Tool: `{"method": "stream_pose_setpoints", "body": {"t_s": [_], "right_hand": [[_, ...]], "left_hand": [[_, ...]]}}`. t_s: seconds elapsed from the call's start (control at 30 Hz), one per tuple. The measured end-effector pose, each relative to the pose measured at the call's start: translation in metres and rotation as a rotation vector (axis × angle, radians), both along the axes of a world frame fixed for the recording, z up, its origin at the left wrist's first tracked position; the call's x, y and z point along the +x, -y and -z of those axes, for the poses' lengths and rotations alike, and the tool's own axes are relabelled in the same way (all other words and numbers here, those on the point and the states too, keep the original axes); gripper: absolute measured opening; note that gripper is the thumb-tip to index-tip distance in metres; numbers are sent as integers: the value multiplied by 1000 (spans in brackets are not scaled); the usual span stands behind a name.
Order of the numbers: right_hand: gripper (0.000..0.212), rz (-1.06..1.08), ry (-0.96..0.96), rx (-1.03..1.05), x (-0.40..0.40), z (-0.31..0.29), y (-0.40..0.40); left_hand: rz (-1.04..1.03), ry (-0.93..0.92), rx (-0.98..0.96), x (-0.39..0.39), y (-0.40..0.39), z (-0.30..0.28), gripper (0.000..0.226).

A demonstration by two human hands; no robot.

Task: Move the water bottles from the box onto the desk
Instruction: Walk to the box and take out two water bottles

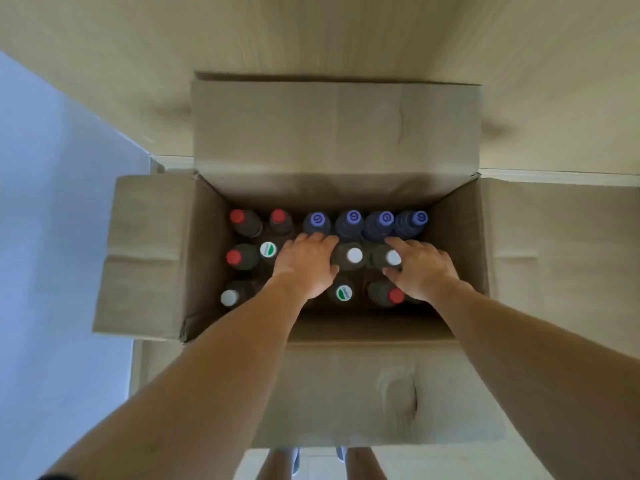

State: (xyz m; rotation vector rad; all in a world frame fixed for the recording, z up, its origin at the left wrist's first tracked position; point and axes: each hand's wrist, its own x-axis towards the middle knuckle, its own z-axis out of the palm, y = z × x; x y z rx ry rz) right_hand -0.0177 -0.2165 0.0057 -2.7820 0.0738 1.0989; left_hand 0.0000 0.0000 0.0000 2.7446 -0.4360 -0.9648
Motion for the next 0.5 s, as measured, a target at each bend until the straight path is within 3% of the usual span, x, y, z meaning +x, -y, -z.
{"method": "stream_pose_setpoints", "body": {"t_s": [0.5], "right_hand": [[69,-261,18,-102,21,96,34]], "left_hand": [[250,91,150,23,51,99,67]]}}
